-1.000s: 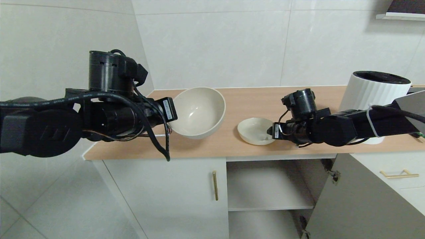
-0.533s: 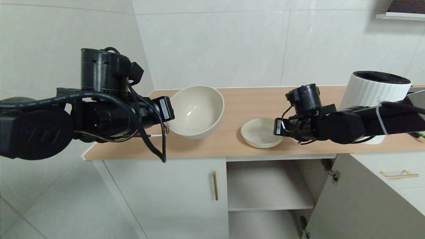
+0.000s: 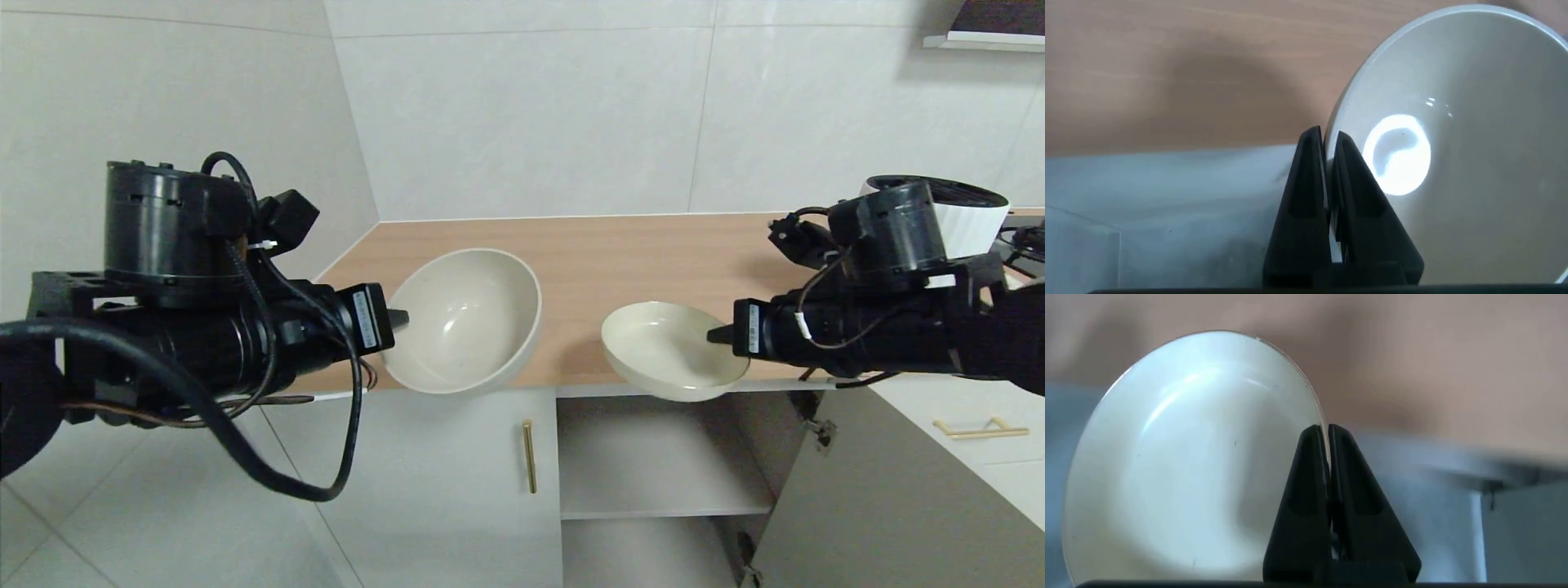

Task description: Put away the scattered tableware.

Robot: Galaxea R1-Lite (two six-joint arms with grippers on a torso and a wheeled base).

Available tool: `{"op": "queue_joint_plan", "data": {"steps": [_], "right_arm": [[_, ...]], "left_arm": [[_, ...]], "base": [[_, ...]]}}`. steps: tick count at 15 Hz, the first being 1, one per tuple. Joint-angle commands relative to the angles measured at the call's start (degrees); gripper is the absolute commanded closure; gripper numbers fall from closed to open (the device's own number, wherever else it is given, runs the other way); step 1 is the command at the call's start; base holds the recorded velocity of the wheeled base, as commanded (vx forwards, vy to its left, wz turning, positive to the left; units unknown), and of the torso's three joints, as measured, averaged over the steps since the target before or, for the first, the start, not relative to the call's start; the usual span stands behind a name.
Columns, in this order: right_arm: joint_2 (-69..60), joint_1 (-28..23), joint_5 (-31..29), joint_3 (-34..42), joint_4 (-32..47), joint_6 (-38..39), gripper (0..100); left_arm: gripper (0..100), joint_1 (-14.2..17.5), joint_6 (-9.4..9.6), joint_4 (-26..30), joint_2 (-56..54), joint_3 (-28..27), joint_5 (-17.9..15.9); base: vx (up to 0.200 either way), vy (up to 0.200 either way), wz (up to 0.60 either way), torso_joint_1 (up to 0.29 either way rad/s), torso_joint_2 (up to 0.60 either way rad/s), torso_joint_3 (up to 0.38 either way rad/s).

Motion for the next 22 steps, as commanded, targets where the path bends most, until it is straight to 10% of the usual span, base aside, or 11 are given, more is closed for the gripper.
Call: {"op": "queue_joint_plan", "data": {"steps": [1,22], "right_arm": [[-7.2,0.0,0.5,6.3,0.0,-0.1,100],[-3.1,-0.4,0.0,12.2,-3.0,-1.3,100]], "left_arm": [[100,0.0,-0.10,0.0,-3.7,5.4,0.1],[100,0.0,-0.10,-2.0,0.0,9.9,0.0]], "base": [[0.000,0.000,0.00,0.000,0.00,0.000],[-0.029,0.000,0.00,-0.049,0.12,0.071]]}}
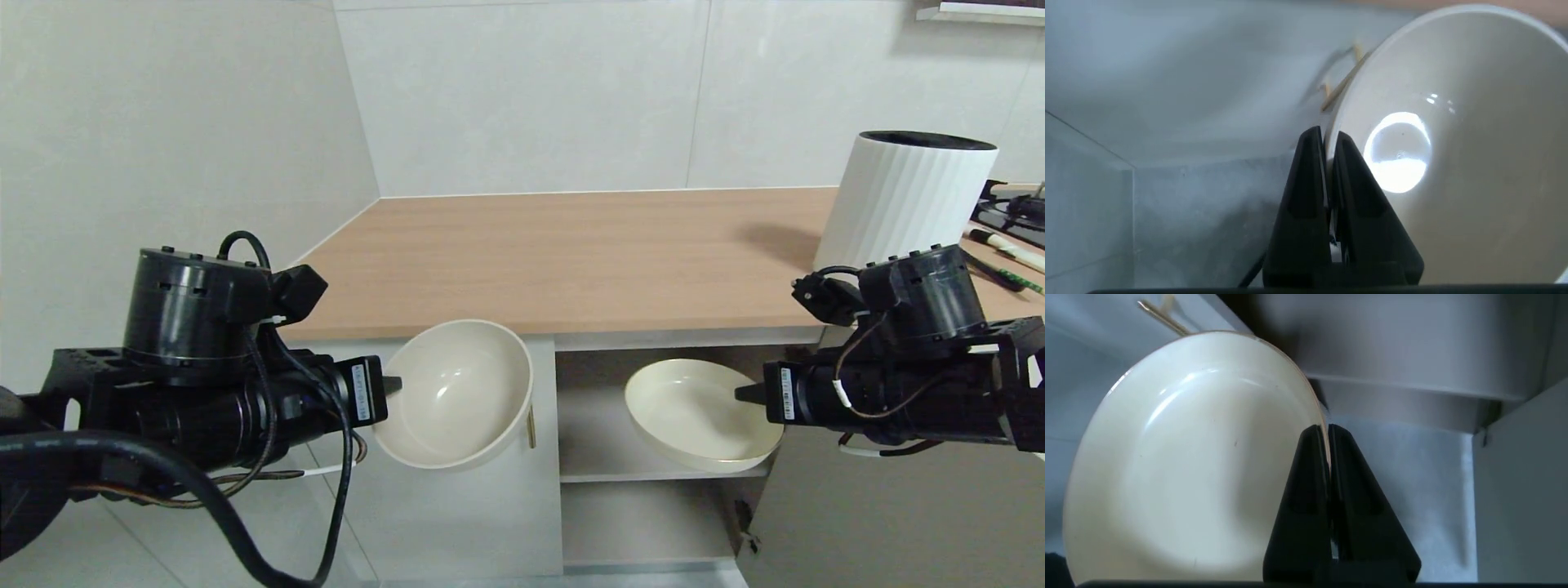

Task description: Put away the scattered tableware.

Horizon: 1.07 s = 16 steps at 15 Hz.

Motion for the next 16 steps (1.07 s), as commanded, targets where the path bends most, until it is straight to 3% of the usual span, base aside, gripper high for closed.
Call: {"op": "queue_joint_plan", "data": {"steps": [1,10,16], "right_arm": [[1.0,0.0,0.0,0.0,0.0,-0.1,100],[3.3,0.0,0.0,0.1,-0.8,-0.3,100],[4.5,0.0,0.0,0.2,-1.0,-0.5,100]], "left_arm": [[100,0.0,-0.04,0.0,1.0,-0.1,0.0],[100,0.0,-0.04,0.0,1.6,0.0,0.0],[100,0.0,-0.04,0.0,1.5,0.0,0.0]], "base": [[0.000,0.000,0.00,-0.183,0.47,0.276],[0.000,0.000,0.00,-0.154,0.46,0.303],[0.000,0.000,0.00,-0.023,0.09,0.070]]}}
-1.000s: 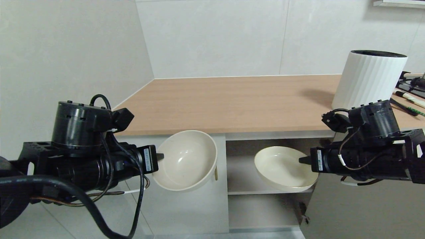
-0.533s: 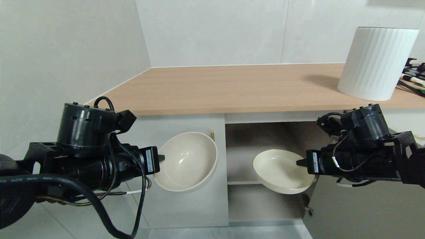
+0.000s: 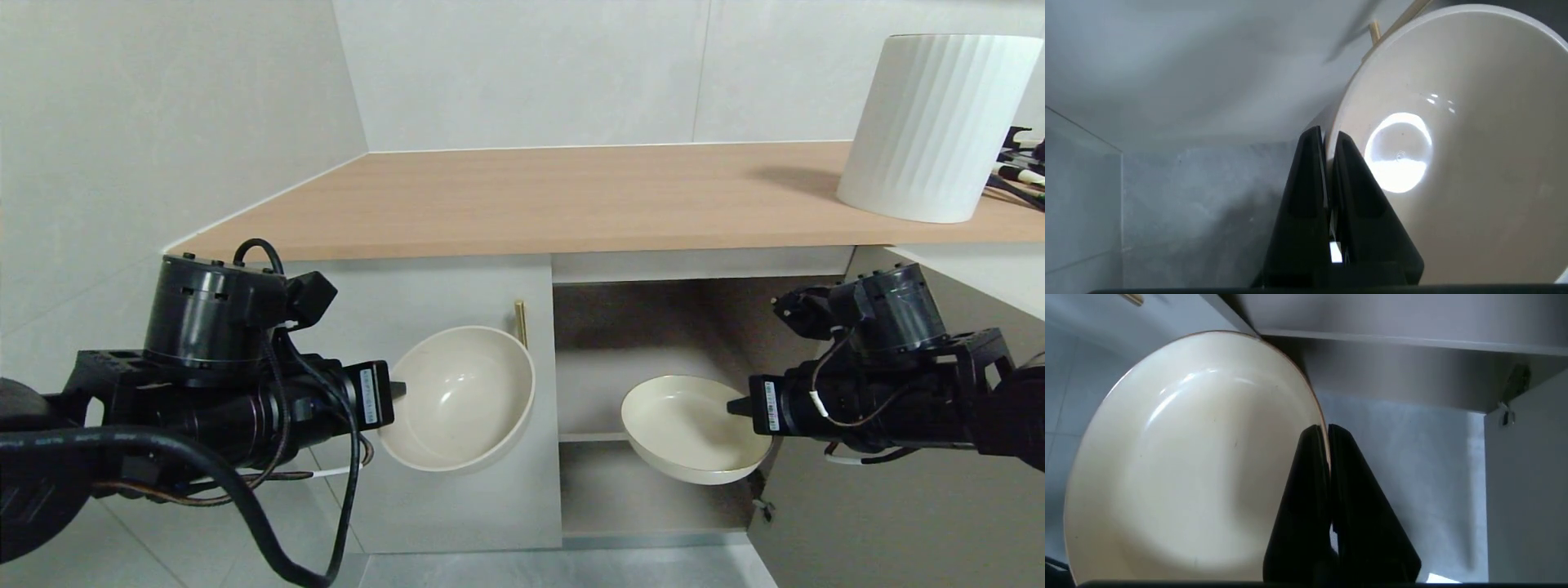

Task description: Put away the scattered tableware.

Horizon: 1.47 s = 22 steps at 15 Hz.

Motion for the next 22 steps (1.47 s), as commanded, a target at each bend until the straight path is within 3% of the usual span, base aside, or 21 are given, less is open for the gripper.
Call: {"op": "queue_joint_plan", "data": {"steps": [1,3,7,14,22], "right_arm": [[1.5,0.1,0.0,-0.2,-0.5,0.0,100],[9.8,0.0,-1.0,-0.5,-6.7,0.1,100],[26.3,0.0,-9.5,-4.0,-18.2,0.0,100],[43.5,-4.5,-19.1,-19.8,-18.6,2.4,100],[50.7,-8.1,-24.2,-31.5,-18.7,5.1,100]], "left_arm": [[100,0.0,-0.04,0.0,0.1,0.0,0.0],[100,0.0,-0.04,0.0,0.4,0.0,0.0],[100,0.0,-0.04,0.0,1.3,0.0,0.0],[100,-0.3,-0.04,0.0,1.4,0.0,0.0],[100,-0.7,-0.04,-0.1,1.4,0.4,0.0]], "base": [[0.000,0.000,0.00,0.000,0.00,0.000],[0.000,0.000,0.00,0.000,0.00,0.000],[0.000,0.000,0.00,0.000,0.00,0.000],[0.000,0.000,0.00,0.000,0.00,0.000],[0.000,0.000,0.00,0.000,0.00,0.000]]}}
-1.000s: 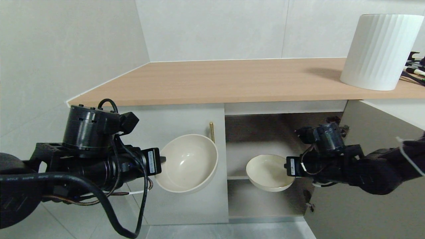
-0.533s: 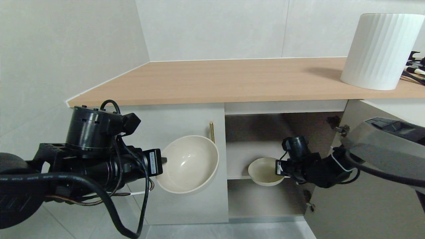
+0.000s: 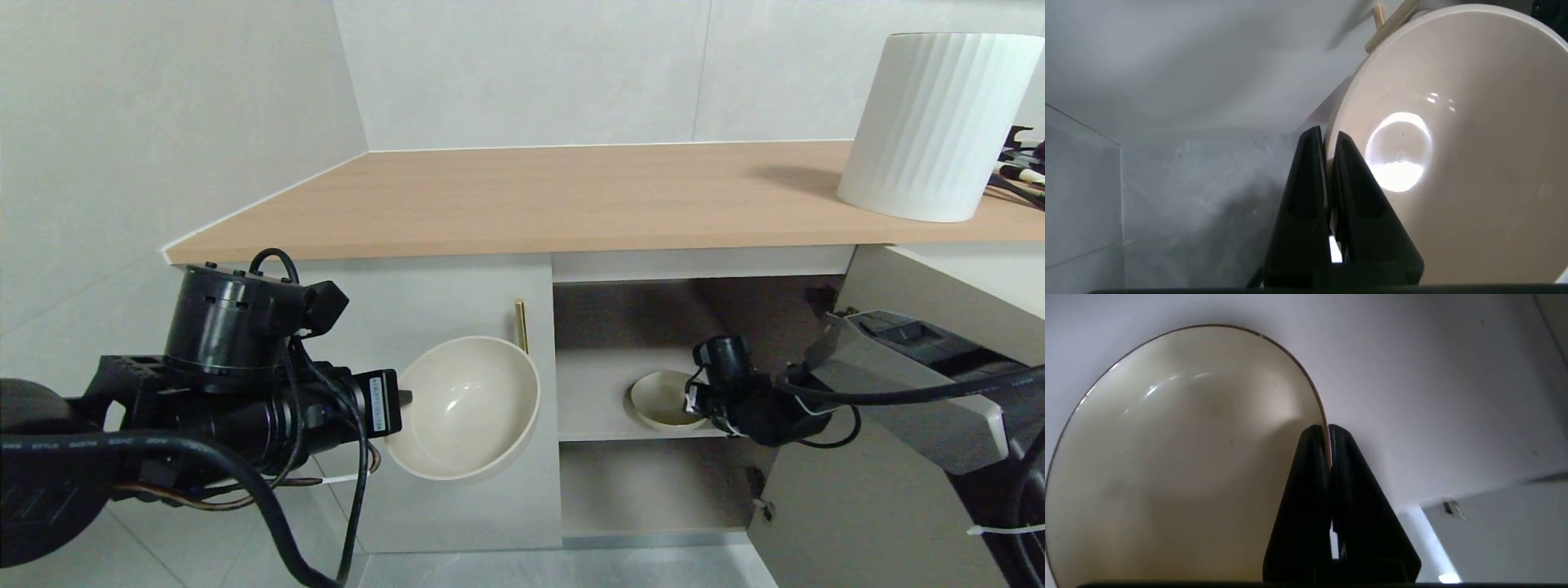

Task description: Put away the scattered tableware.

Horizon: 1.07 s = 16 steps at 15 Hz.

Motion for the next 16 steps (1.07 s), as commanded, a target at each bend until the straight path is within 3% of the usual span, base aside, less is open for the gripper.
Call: {"op": "queue_joint_plan", "data": {"steps": [1,7,8,12,14,16], "right_arm": [[1.7,-0.1,-0.4,-2.0,0.0,0.5,100],[3.2,-0.2,-2.6,-4.2,-2.6,0.5,100],[3.1,-0.2,-2.6,-4.2,-3.3,0.5,0],[0.4,0.0,-2.6,-1.3,-8.4,1.2,0],[-7.2,1.4,-1.8,5.9,-9.5,2.1,0],[-16.1,4.3,2.7,14.7,-9.5,2.0,0]], "left_arm": [[100,0.0,-0.01,0.0,0.2,0.0,0.0],[100,0.0,-0.01,0.0,0.4,0.0,0.1],[100,0.0,-0.01,0.0,0.4,0.0,0.1],[100,0.0,-0.01,0.0,0.8,-0.1,0.1],[100,-0.5,0.08,-1.9,2.8,0.0,0.3],[100,-2.0,0.16,-2.9,5.2,-0.2,0.7]], "base": [[0.000,0.000,0.00,0.000,0.00,0.000],[0.000,0.000,0.00,0.000,0.00,0.000],[0.000,0.000,0.00,0.000,0.00,0.000],[0.000,0.000,0.00,0.000,0.00,0.000],[0.000,0.000,0.00,0.000,0.00,0.000],[0.000,0.000,0.00,0.000,0.00,0.000]]}}
